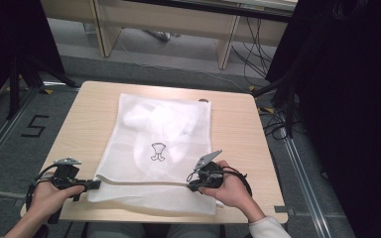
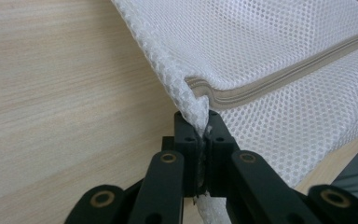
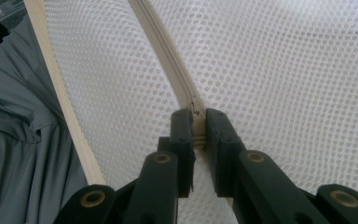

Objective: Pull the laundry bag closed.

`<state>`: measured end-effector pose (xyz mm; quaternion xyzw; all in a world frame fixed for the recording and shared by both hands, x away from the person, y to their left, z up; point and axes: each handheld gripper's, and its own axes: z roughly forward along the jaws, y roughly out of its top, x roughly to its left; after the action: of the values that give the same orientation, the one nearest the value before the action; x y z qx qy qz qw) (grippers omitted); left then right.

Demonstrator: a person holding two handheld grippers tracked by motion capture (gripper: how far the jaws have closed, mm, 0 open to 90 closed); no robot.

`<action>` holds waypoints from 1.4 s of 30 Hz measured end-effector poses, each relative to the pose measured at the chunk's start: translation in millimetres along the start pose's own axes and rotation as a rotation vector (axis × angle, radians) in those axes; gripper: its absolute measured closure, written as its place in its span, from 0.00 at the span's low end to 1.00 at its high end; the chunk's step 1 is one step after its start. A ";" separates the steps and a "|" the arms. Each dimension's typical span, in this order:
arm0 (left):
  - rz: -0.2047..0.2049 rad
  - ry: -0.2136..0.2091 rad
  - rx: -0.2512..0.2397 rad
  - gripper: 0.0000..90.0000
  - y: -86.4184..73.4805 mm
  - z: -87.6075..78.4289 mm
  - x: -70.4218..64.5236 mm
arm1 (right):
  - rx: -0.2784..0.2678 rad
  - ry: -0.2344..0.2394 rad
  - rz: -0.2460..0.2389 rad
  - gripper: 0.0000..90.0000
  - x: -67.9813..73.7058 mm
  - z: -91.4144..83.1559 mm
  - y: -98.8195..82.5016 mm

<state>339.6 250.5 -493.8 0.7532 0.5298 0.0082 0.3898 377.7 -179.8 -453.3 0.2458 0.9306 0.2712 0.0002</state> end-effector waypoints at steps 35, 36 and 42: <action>0.005 -0.014 0.026 0.95 0.7 -0.8 0.5 | -0.005 0.003 0.037 0.92 -19.4 -17.6 -28.9; -0.002 -0.014 0.018 0.95 0.5 -0.4 -0.1 | -0.007 0.011 0.035 0.92 -20.8 -18.1 -29.4; 0.016 0.049 0.031 0.96 1.1 -7.0 9.2 | 0.040 -0.087 0.081 1.00 -29.1 -28.3 -37.7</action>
<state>341.4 261.8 -492.0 0.7628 0.5334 0.0218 0.3650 382.3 -235.1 -452.1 0.2950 0.9241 0.2414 0.0249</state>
